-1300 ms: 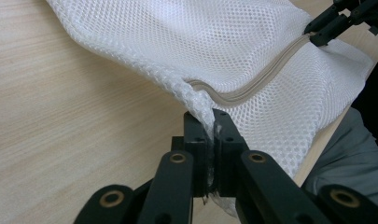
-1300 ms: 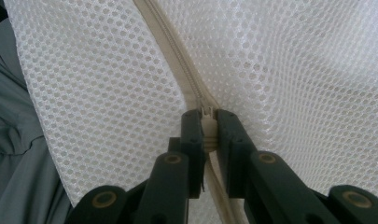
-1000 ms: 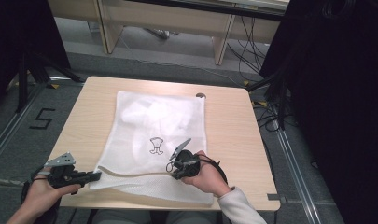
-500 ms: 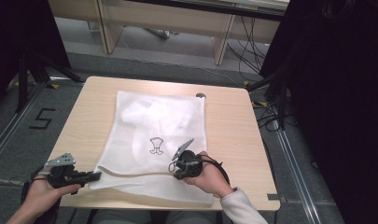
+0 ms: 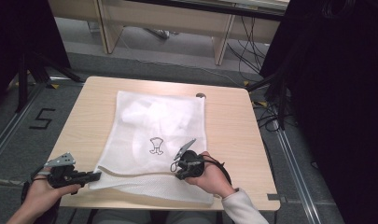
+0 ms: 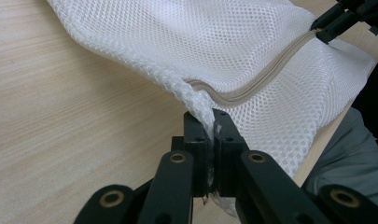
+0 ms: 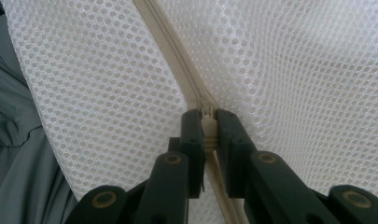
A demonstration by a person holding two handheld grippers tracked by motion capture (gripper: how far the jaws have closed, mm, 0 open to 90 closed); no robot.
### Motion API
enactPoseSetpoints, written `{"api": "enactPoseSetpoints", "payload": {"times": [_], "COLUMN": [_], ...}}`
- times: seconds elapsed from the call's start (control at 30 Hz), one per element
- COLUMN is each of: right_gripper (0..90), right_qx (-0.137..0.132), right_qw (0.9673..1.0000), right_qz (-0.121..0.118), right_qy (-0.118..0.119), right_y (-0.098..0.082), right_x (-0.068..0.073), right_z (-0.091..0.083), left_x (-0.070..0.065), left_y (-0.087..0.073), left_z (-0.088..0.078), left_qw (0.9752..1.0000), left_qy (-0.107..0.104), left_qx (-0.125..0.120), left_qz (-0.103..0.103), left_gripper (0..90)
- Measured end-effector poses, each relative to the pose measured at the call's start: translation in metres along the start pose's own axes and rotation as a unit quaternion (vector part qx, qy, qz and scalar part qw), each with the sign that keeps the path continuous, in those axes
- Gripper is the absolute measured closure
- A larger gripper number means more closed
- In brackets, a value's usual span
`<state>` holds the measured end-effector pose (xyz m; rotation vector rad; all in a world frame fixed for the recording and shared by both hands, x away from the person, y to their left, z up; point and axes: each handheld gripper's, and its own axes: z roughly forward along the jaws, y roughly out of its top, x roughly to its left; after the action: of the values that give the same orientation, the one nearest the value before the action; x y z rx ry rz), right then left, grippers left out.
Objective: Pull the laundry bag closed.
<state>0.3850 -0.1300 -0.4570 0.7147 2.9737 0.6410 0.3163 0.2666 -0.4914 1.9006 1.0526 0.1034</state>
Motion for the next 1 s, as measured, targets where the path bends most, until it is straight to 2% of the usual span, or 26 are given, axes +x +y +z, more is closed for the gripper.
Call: {"api": "enactPoseSetpoints", "payload": {"times": [0.33, 1.0], "right_gripper": [82.4, 82.3], "right_qx": [0.001, -0.004], "right_qw": [0.9999, 0.9999], "right_qz": [0.01, 0.013], "right_qy": [-0.004, -0.007], "right_y": [-0.004, -0.011], "right_x": [-0.001, -0.005], "right_z": [-0.003, -0.006], "left_x": [0.0, 0.0], "left_y": [0.0, 0.0], "left_z": [0.0, 0.0], "left_qw": [1.0, 1.0], "left_qy": [0.0, -0.001], "left_qx": [-0.002, -0.003], "left_qz": [-0.003, -0.002], "left_gripper": [85.5, 85.5]}}
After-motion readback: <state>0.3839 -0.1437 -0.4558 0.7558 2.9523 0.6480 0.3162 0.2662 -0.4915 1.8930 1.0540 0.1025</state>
